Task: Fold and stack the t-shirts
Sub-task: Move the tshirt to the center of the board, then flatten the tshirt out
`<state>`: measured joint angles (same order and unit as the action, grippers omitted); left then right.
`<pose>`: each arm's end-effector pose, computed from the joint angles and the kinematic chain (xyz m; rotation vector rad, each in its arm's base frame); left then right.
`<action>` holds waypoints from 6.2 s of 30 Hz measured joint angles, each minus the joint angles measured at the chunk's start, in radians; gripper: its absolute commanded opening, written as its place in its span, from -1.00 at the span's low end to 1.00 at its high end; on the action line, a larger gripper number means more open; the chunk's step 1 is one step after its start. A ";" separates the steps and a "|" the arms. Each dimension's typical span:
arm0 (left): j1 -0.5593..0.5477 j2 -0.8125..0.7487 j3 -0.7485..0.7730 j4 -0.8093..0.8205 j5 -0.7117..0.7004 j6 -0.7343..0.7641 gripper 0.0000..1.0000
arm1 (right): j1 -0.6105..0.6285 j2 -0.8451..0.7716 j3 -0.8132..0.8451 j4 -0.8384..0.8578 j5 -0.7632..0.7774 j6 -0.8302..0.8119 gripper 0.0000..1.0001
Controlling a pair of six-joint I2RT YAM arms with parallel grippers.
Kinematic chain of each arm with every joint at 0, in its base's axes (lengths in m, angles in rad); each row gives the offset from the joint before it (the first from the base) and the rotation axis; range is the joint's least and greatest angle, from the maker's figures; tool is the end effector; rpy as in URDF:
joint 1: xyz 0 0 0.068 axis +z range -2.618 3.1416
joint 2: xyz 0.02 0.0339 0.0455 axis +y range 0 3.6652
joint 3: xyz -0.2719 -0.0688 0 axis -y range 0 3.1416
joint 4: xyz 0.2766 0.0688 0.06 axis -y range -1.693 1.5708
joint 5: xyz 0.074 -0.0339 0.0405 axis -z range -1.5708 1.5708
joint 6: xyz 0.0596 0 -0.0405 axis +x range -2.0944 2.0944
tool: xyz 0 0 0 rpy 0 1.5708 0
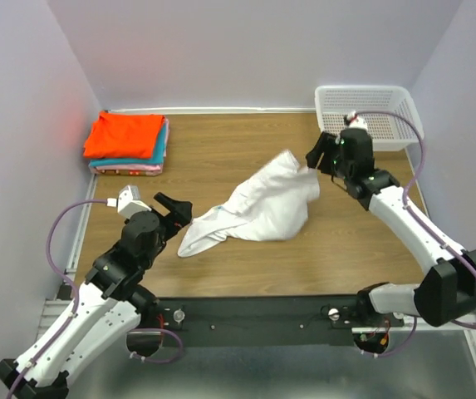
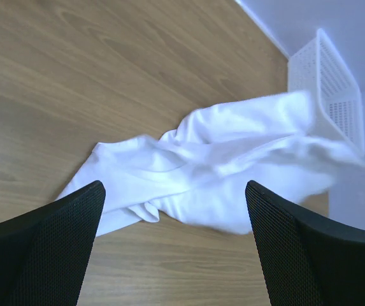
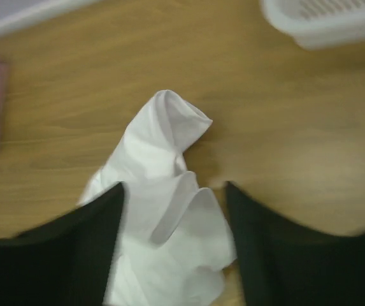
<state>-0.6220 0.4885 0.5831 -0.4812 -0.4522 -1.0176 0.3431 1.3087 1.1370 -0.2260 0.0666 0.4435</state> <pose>0.1515 -0.0766 0.2788 -0.6789 1.8523 -0.6525 0.3360 0.1158 0.3363 0.1442 1.9896 0.4466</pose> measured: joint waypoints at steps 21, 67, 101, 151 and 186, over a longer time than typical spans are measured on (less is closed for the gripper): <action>0.017 0.648 -0.052 0.145 0.126 0.034 0.96 | 0.090 0.180 -0.173 -0.006 -0.218 -0.037 1.00; 0.090 0.621 0.324 0.143 0.042 0.186 -1.00 | 0.225 0.139 0.058 -0.004 0.124 -0.044 -0.99; 0.296 1.006 1.242 0.204 0.087 0.546 -1.00 | 0.110 0.396 0.888 -0.067 0.167 -0.259 -0.99; -0.189 0.810 0.294 0.180 0.049 0.174 0.97 | -0.018 -0.270 -0.467 -0.124 -0.026 0.146 1.00; -0.105 0.871 0.077 0.048 0.131 -0.142 -0.20 | -0.002 -0.120 -0.510 -0.029 -0.143 0.137 1.00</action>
<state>-0.7265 1.3590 0.6605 -0.4328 -0.3210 -1.1595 0.3412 1.1889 0.6270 -0.2554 -0.0761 0.5800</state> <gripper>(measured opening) 0.538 0.997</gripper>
